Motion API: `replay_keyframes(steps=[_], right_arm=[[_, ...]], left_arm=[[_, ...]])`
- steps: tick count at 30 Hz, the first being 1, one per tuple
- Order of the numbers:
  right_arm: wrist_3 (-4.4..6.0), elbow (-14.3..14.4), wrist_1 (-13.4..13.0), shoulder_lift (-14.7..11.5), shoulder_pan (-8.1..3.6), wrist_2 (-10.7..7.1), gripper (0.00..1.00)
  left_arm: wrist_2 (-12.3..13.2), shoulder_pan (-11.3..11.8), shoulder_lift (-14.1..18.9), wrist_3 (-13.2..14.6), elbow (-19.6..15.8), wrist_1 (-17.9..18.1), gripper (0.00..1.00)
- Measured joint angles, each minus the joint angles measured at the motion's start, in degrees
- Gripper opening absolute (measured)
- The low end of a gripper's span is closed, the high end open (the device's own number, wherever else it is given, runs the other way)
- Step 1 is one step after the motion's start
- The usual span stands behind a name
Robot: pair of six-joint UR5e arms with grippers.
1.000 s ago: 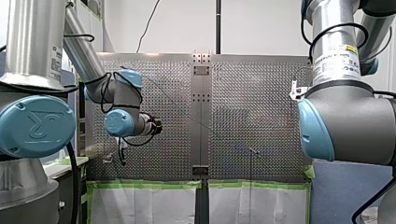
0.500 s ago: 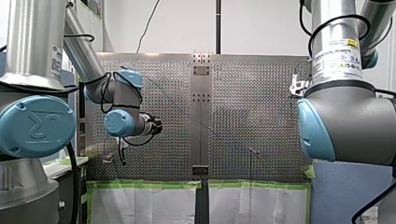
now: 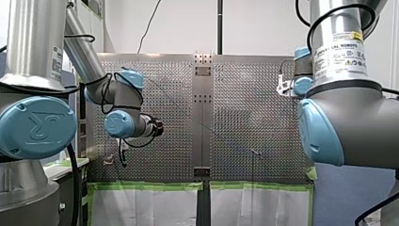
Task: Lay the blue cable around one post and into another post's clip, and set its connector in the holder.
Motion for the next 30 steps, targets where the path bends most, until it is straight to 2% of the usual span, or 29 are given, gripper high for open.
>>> replay_keyframes(steps=[4, 8, 14, 21, 26, 30], right_arm=[[-1.72, 2.5, 0.6, 0.0, 2.5, 2.43, 1.0], [-2.51, 3.7, 1.2, 0.0, 4.72, 4.59, 1.0], [-3.89, 4.0, 0.9, 0.1, 8.24, 7.58, 1.0], [-4.18, 3.9, -0.1, 0.5, 12.12, 8.59, 1.0], [-4.28, 3.8, -0.3, 0.8, 14.94, 8.71, 1.0], [-5.01, 3.4, -0.6, 2.2, 17.09, 9.74, 1.0]], left_arm=[[0.0, 0.0, 0.0, 0.0, 0.0, 0.1, 0.93], [0.1, 0.0, 0.0, -0.1, 0.0, 0.3, 0.93], [0.6, 0.0, 0.0, -0.5, 0.0, 1.8, 0.93], [0.8, 0.2, 0.0, -1.7, 0.9, 5.1, 0.93], [-1.6, 0.5, -0.1, -1.8, 2.4, 5.7, 0.93], [-3.8, 0.8, -0.5, -1.6, 3.2, 5.4, 0.91]])
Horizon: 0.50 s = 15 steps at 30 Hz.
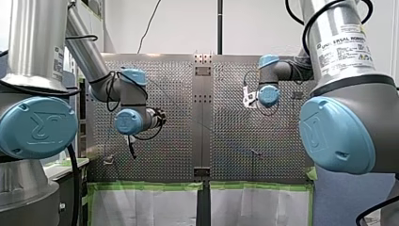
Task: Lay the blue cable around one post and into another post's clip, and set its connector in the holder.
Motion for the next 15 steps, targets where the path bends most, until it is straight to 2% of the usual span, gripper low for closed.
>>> replay_keyframes(steps=[2, 7, 9, 12, 15], right_arm=[[-0.39, -0.3, -0.1, 1.1, 1.2, 0.7, 1.0], [-0.29, -0.6, -0.3, 3.6, 3.96, 2.99, 1.0], [-0.2, -0.6, -0.3, 4.1, 4.87, 3.32, 1.0], [-0.03, -0.6, -0.3, 4.7, 6.53, 2.76, 1.0], [0.07, -0.6, -0.5, 5.4, 8.38, 1.25, 1.0]], left_arm=[[-1.0, 0.1, -0.6, 0.4, 0.5, -0.5, 0.85], [-1.6, 0.3, -3.0, 2.6, 2.0, -2.1, 0.85], [-1.6, 0.3, -3.9, 3.1, 2.2, -1.9, 0.85], [-1.7, 0.3, -5.6, 3.4, 2.3, -1.3, 0.85], [-1.7, 0.3, -7.5, 3.5, 2.4, -1.1, 0.85]])
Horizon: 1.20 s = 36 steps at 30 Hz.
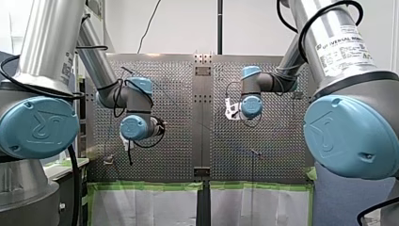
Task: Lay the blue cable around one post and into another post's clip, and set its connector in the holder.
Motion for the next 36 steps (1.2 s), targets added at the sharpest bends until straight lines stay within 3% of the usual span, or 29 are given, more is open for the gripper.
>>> replay_keyframes(steps=[3, 5, 7, 17, 22, 27, 32, 34, 36], right_arm=[[0.39, 0.0, -0.3, 0.9, 1.96, -1.76, 1.0], [1.0, 0.0, -0.4, 1.3, 3.36, -2.49, 1.0], [1.48, 0.0, -0.4, 1.5, 4.67, -2.79, 1.0], [1.88, 0.0, -0.5, 1.7, 10.33, -3.0, 1.0], [1.89, 0.0, 1.2, 1.7, 13.24, -2.89, 1.0], [1.89, 0.1, 3.5, 1.7, 16.01, -1.31, 1.0], [1.74, 1.4, 6.0, 1.7, 19.07, 1.5, 1.0], [1.65, 2.5, 6.3, 1.7, 20.35, 2.78, 1.0], [1.59, 3.5, 6.0, 1.7, 20.91, 3.82, 1.0]], left_arm=[[-0.1, 0.0, -1.5, 0.1, 0.0, 0.1, 0.85], [-0.2, 0.1, -2.0, 0.1, 0.0, 0.0, 0.95], [-0.4, 0.1, -2.3, 0.2, 0.0, 0.0, 0.98], [-0.7, 0.3, -2.4, 0.4, 0.0, -0.1, 0.98], [-0.9, 0.5, -2.4, 0.5, 0.0, 0.1, 0.98], [-2.9, 0.9, -2.4, 2.6, 0.0, 0.3, 0.98], [-6.0, 1.0, -2.4, 4.8, 0.0, -0.2, 0.98], [-7.1, 1.1, -2.3, 5.2, 0.0, -0.4, 0.98], [-7.7, 1.2, -2.3, 5.4, 0.0, -0.5, 0.98]])
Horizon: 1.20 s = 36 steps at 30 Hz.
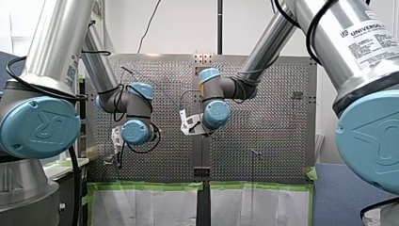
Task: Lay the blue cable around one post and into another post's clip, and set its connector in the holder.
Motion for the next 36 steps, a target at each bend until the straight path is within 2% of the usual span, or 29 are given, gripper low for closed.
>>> replay_keyframes(steps=[6, 9, 11, 14, 17, 23, 31, 36], right_arm=[[0.18, 1.6, -1.1, 0.0, -0.64, 2.59, 1.0], [0.18, 1.8, -0.7, 0.0, -1.64, 2.85, 1.0], [0.03, 1.9, -0.9, 0.0, -2.77, 2.59, 1.0], [-0.1, 2.0, -1.4, 0.0, -4.39, 1.53, 1.0], [-0.13, 2.0, -2.0, 0.0, -5.05, 0.2, 1.0], [-0.3, 2.2, -2.5, 0.0, -4.71, -2.56, 1.0], [-0.7, 2.9, -3.2, 0.0, -3.89, -7.12, 1.0], [-0.45, 2.9, -3.9, 0.0, -3.81, -8.97, 1.0]], left_arm=[[-0.3, 0.1, 0.0, 0.1, 0.0, -0.6, 0.98], [-0.3, 0.3, 0.0, 0.2, 0.0, -1.3, 0.98], [-0.3, 0.4, 0.0, 0.2, 0.0, -1.7, 0.98], [-0.2, 0.5, 0.0, 0.1, 0.0, -2.0, 0.98], [-0.1, 0.7, 0.0, -0.4, 0.0, -2.0, 0.98], [0.9, 1.0, 0.0, -2.6, 0.0, -1.6, 0.98], [2.4, 1.3, 0.0, -3.9, 0.1, -1.6, 0.98], [3.5, 1.4, 0.0, -4.4, 0.1, -1.8, 0.98]])
